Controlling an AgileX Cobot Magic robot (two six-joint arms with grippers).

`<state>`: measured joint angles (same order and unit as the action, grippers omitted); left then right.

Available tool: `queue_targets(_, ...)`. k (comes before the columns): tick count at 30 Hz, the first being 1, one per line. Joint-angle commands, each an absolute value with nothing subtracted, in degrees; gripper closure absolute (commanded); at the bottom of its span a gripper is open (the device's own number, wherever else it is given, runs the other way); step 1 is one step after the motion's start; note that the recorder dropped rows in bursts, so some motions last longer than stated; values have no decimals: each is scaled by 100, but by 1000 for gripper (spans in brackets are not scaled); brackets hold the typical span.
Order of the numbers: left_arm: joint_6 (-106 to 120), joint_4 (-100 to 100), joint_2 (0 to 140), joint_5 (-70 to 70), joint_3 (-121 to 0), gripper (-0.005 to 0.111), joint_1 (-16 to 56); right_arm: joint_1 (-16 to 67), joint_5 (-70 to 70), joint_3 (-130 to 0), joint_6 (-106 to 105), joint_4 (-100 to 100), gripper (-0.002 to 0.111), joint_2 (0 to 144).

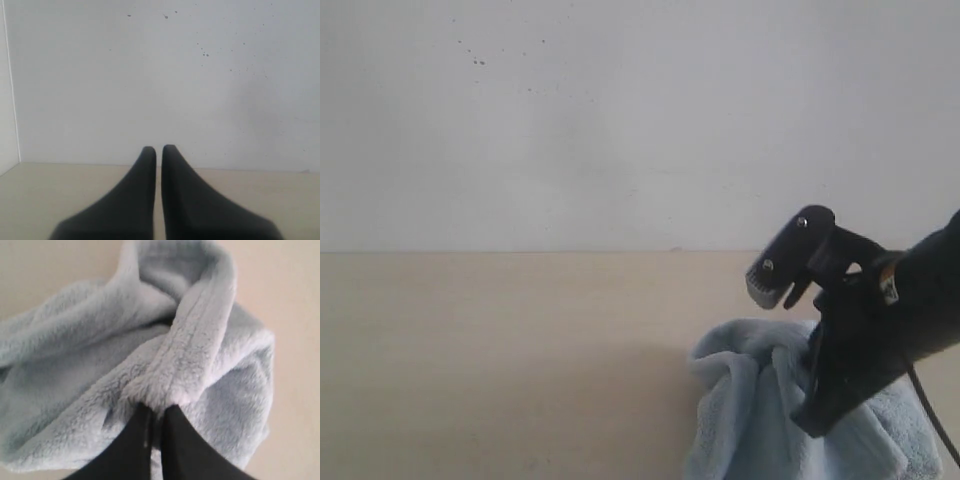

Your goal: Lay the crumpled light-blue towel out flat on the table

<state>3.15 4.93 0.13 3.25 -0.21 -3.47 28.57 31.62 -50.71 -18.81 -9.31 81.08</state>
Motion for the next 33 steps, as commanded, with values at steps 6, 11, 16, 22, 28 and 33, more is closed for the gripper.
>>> queue_targets(6,341,505,0,303,0,103,-336,2850,3532,-5526,-2185,-841,91,8735)
queue_targets(11,341,505,0,303,0,103,-336,2850,3942,-5526,-2043,-841,52,8676)
queue_targets(16,341,505,0,303,0,103,-336,2850,4499,-5500,-1958,-781,65,8455)
queue_targets(22,341,505,0,303,0,103,-336,2850,4667,-5015,-2121,-355,65,7739)
queue_targets(28,341,505,0,303,0,103,-336,2850,4280,-4283,-2083,-543,65,7546)
queue_targets(33,341,505,0,303,0,103,-336,2850,3813,-4069,-1861,-802,65,7745)
